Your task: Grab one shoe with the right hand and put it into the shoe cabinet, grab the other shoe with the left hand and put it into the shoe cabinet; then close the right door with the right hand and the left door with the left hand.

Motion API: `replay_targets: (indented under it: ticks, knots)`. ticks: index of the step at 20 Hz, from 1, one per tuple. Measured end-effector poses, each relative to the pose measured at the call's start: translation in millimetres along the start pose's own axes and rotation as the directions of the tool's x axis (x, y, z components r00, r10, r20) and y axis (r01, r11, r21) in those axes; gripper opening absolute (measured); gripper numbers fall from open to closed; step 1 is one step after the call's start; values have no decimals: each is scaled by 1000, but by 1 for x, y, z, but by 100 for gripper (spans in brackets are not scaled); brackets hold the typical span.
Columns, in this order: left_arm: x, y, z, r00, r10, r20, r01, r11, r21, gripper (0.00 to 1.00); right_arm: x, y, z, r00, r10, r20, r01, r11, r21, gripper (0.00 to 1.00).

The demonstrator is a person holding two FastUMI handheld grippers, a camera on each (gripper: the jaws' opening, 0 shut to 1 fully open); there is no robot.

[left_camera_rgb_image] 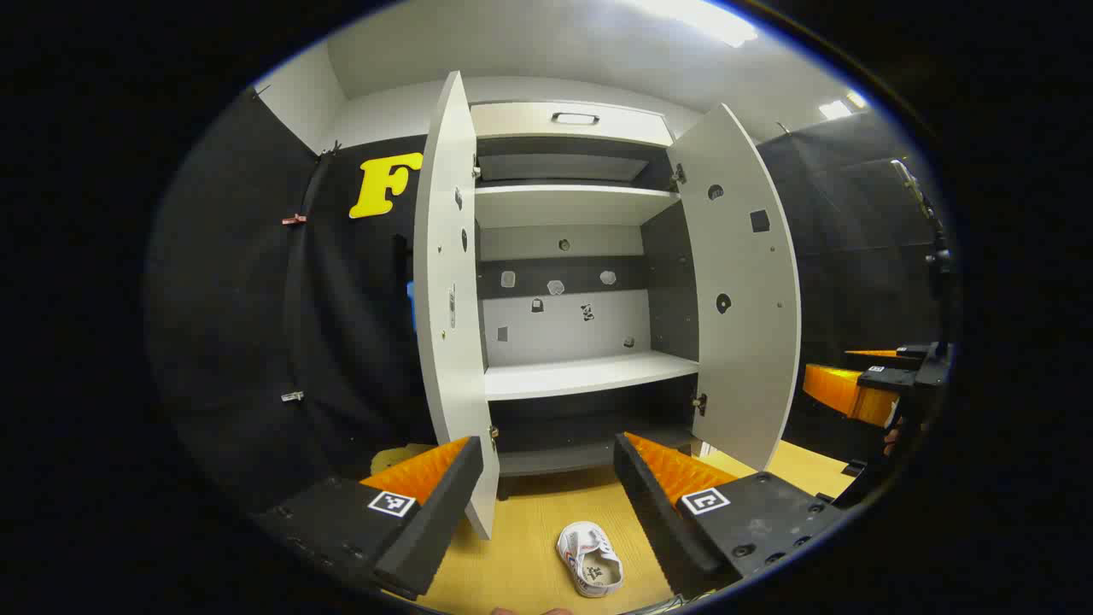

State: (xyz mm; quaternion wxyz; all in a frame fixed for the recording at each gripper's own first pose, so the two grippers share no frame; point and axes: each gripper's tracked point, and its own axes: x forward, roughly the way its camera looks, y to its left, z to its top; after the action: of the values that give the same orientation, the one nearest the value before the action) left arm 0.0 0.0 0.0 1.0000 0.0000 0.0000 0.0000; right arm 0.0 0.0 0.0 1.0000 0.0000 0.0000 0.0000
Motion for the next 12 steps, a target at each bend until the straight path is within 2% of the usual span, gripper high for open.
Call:
replay_targets:
  ticks: [12]
  knots:
    - [-14,11,-13,999,32,-19,-33,999,-34,96,-5,22,-15,998,53,-47,-53,999,-9,97]
